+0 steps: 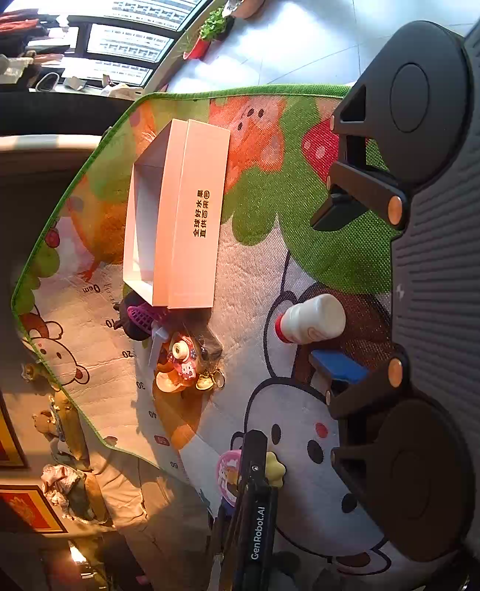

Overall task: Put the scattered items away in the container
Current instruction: 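Grasp the pink-lidded pudding cup with left tool while right tool grasps white yogurt bottle, then carry the pudding cup with left tool while right tool carries the bottle toward the box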

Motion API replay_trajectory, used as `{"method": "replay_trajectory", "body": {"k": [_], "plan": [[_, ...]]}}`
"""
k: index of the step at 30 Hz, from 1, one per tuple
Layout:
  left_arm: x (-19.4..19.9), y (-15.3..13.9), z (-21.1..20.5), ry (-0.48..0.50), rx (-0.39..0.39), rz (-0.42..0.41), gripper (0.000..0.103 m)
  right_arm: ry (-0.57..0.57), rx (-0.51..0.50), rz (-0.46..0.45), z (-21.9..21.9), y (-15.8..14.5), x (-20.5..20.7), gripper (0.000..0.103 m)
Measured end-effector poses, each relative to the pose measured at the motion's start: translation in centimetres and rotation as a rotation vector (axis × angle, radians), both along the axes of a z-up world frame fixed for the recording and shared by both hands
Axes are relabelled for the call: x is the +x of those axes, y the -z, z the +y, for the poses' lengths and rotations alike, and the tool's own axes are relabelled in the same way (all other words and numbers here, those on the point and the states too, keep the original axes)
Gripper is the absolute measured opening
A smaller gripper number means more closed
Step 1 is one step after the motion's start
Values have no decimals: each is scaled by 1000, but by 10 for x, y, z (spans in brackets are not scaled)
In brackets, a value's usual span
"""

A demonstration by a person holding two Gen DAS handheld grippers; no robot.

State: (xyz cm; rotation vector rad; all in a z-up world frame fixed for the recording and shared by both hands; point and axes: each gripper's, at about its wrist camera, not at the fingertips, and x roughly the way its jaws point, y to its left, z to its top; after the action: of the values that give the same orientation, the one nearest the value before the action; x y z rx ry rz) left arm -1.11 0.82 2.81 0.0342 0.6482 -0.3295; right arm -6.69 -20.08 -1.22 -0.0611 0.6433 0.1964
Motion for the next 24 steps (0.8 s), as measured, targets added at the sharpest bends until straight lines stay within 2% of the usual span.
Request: {"method": "replay_trajectory", "body": {"k": [2,4,6,8,12,14,17,21,24], "plan": [[-4,4,2,-3,1,10,61,0,-23,-1,2,1,-1,72],[-9,7,5,-7,-3,16,70,7,-62,-6,2,1,-1,75],[-14,9,9,-14,-7,19,85,22,-115,-13,1,3,-1,78],[-18,10,11,-17,-8,25,95,56,-164,-26,-3,4,0,82],[-26,9,14,-15,-18,45,96,176,-249,-49,-10,5,5,84],[-29,9,15,-25,-22,51,97,175,-220,-63,-13,1,4,84],[-32,8,16,-30,-36,58,98,78,-100,-70,-13,-8,-4,84],[-34,11,18,-31,-46,73,98,-17,-66,-79,2,-11,-9,84],[-34,13,20,-35,-47,82,98,-37,-58,-65,9,-10,-2,84]]}}
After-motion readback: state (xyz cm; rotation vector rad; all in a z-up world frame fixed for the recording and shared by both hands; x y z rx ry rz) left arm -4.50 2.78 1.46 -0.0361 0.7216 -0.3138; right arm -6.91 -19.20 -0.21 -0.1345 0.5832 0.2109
